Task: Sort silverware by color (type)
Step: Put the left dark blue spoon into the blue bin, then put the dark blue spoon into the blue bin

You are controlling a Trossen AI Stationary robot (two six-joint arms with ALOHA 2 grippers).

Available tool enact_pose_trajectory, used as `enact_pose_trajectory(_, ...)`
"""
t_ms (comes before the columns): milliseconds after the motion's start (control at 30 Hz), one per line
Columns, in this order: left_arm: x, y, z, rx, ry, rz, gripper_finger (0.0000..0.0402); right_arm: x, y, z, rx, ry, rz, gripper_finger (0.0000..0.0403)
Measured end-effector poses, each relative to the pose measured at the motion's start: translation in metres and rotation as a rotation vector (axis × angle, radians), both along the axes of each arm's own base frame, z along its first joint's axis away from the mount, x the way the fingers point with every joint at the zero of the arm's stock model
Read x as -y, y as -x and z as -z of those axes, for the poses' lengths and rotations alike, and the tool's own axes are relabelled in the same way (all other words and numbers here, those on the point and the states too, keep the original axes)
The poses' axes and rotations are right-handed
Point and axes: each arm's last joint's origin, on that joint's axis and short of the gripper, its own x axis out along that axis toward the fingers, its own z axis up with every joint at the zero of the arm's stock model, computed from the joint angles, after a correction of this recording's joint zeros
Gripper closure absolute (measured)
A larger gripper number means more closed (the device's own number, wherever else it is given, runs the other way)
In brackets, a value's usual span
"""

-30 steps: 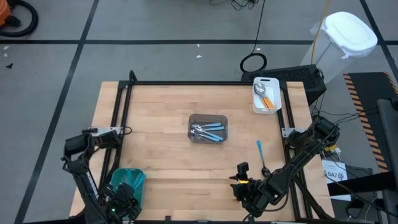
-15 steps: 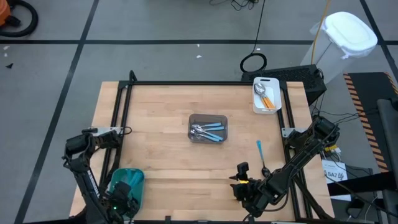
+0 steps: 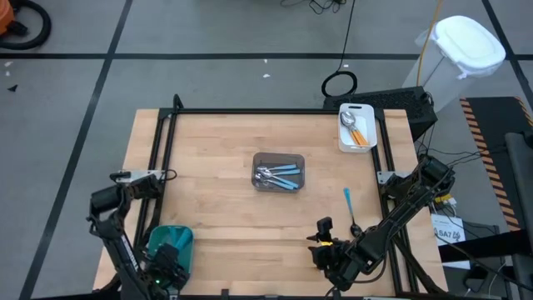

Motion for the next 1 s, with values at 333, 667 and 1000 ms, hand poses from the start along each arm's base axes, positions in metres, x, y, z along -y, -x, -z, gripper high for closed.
enact_pose_trajectory(333, 0.006, -0.004, 0.006, 0.013, 0.050, -0.018, 0.0396, 0.000, 0.000, 0.000, -0.001, 0.012, -0.014, 0.0257)
enact_pose_trajectory(667, 0.002, -0.005, 0.005, -0.017, 0.034, -0.045, 0.0351, 0.000, -0.001, 0.000, -0.002, 0.014, -0.014, 0.0257)
enact_pose_trajectory(1000, -0.007, -0.012, 0.002, -0.054, -0.020, -0.022, 0.0294, 0.000, -0.001, 0.000, -0.002, 0.013, -0.014, 0.0257)
